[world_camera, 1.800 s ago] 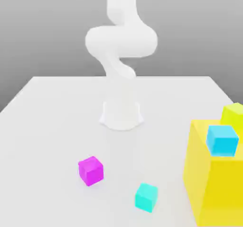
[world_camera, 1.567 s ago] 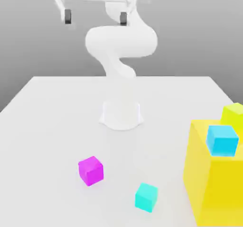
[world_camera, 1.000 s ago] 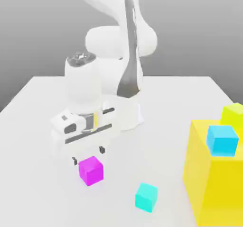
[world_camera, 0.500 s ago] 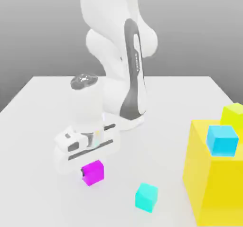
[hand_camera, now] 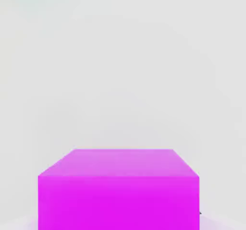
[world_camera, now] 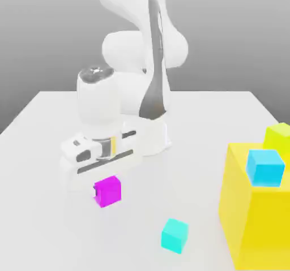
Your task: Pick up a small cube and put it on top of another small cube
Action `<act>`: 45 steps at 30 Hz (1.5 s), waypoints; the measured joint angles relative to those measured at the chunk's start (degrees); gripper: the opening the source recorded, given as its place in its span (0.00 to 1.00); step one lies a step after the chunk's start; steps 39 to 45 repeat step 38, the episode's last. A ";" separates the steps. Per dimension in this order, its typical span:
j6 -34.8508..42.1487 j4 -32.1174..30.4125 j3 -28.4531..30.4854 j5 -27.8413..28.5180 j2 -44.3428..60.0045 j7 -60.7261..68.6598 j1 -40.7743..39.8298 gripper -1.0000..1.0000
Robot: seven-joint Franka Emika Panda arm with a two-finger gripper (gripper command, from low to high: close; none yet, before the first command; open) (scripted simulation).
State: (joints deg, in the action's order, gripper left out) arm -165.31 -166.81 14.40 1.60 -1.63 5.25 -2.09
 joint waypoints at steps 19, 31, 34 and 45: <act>36.95 32.28 -16.68 3.65 -7.63 18.24 23.05 0.00; 46.83 32.61 -20.11 -3.10 -14.09 48.81 34.53 0.00; 40.63 28.72 -20.25 -3.15 -11.72 49.56 34.78 1.00; 40.64 28.72 -20.25 -3.15 -11.72 49.56 34.78 1.00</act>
